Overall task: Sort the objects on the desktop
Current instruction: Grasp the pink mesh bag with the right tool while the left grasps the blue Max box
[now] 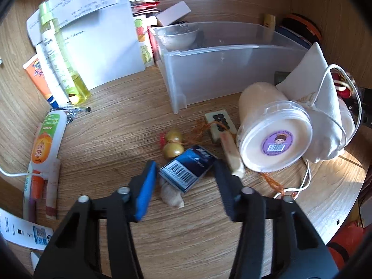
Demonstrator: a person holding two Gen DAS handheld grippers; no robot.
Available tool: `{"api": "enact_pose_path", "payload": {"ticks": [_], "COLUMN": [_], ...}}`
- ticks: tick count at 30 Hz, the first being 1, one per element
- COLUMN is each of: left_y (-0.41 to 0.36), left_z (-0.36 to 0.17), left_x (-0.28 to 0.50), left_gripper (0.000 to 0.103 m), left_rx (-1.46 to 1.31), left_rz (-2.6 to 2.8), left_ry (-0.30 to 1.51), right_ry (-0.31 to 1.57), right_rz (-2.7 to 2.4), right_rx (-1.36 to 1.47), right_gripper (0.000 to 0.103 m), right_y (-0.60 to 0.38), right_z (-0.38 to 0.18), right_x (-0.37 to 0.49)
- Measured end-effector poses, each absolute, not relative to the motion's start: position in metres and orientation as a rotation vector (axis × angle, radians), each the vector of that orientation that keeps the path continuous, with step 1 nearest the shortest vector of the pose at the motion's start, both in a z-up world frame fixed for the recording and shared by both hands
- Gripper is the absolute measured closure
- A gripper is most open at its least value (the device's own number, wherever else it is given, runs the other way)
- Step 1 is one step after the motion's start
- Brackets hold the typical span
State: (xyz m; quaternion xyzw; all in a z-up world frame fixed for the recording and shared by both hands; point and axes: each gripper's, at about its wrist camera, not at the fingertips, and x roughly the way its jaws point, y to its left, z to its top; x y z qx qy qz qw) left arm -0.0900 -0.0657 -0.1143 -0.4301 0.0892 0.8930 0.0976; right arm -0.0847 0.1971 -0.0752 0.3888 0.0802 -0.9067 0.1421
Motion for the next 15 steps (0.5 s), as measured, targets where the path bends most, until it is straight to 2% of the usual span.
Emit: {"api": "enact_pose_path", "payload": {"ticks": [5, 15], "left_y": [-0.061, -0.073], "left_z": [-0.114, -0.097], "left_x": [-0.092, -0.084], "left_gripper": [0.071, 0.077], "left_rx": [-1.266, -1.182], "left_rz": [2.626, 2.688], "left_ry": [0.258, 0.140], "right_ry": [0.192, 0.129], "right_rz": [-2.621, -2.659], "right_rx": [1.126, 1.070], "right_gripper": [0.076, 0.078], "right_y": [0.202, 0.211], "right_z": [-0.073, -0.058], "right_x": [-0.082, -0.073]}}
